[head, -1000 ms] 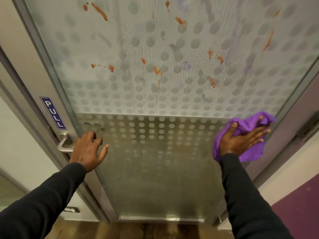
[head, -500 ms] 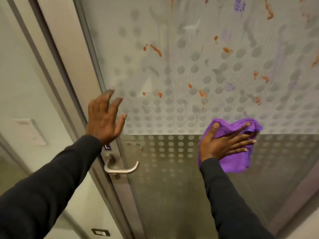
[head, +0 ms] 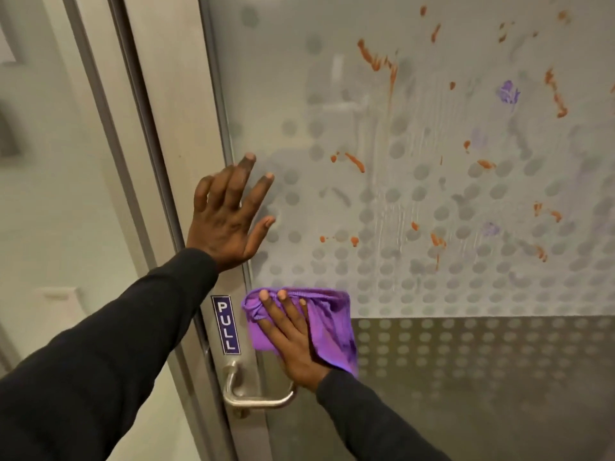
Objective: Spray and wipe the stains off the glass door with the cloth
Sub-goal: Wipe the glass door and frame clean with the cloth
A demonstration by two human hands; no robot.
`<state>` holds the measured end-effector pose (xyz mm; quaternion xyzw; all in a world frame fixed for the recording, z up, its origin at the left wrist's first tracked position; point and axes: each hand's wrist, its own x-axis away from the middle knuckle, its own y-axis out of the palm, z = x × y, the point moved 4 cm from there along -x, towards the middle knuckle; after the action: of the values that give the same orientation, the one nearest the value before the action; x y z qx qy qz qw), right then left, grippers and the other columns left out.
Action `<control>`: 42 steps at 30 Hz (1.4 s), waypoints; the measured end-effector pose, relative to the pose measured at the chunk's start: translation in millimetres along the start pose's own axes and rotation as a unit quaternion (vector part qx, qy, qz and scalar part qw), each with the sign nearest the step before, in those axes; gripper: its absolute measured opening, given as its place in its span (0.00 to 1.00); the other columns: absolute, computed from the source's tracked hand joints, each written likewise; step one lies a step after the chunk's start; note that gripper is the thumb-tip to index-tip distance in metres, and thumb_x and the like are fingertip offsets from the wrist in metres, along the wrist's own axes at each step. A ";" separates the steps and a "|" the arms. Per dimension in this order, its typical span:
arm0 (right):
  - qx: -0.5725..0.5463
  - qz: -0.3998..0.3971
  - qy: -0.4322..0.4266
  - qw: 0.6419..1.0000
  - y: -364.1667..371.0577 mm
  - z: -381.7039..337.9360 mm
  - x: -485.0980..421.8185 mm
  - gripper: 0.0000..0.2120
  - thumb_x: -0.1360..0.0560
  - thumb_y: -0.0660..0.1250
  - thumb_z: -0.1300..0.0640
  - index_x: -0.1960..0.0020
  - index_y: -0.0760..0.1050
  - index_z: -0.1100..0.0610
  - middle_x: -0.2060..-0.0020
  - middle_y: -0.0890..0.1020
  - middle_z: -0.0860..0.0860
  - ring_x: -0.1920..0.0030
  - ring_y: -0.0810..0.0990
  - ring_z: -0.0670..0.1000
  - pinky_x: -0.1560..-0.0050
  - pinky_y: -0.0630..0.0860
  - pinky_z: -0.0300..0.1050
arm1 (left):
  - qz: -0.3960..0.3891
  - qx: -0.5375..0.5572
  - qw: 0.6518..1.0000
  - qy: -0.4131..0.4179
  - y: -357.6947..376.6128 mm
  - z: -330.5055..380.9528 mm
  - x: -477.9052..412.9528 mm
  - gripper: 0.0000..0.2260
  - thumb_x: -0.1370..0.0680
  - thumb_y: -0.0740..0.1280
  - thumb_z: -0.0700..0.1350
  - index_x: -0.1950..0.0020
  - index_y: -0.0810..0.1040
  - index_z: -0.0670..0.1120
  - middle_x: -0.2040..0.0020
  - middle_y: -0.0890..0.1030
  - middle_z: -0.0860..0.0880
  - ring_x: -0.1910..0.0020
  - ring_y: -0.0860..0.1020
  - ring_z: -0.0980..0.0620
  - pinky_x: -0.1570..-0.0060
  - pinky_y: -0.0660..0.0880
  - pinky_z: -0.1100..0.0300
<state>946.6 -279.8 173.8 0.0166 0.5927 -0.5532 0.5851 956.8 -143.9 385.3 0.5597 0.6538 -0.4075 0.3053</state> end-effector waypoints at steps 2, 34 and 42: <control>-0.085 -0.069 -0.032 0.993 -22.0 21.1 14.9 0.27 0.15 0.52 0.64 0.18 0.49 0.58 0.18 0.41 0.42 0.19 0.42 0.43 0.19 0.41 0.44 | -0.004 0.001 1.000 0.006 -3.6 1.7 6.2 0.29 0.20 0.58 0.58 0.23 0.63 0.46 0.23 0.58 0.40 0.27 0.61 0.40 0.32 0.59 0.45; 0.141 0.120 0.180 0.966 -88.9 93.6 -58.6 0.42 0.21 0.55 0.34 0.17 0.42 0.55 0.19 0.41 0.61 0.19 0.39 0.66 0.22 0.38 0.68 | 0.014 0.007 1.000 -0.005 2.2 -0.7 0.6 0.29 0.20 0.58 0.56 0.21 0.60 0.47 0.22 0.58 0.40 0.26 0.61 0.40 0.28 0.54 0.46; 0.141 0.182 0.278 0.932 -139.5 168.6 -19.6 0.39 0.20 0.50 0.33 0.17 0.48 0.55 0.18 0.46 0.60 0.20 0.48 0.69 0.24 0.45 0.74 | 0.028 0.003 1.000 -0.002 -1.0 0.4 -0.1 0.29 0.21 0.59 0.56 0.23 0.63 0.45 0.22 0.59 0.40 0.27 0.62 0.40 0.31 0.59 0.44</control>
<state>973.5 -435.4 326.6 0.3601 0.6341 -0.4885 0.4793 955.8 -144.3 385.4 0.5777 0.6359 -0.4024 0.3161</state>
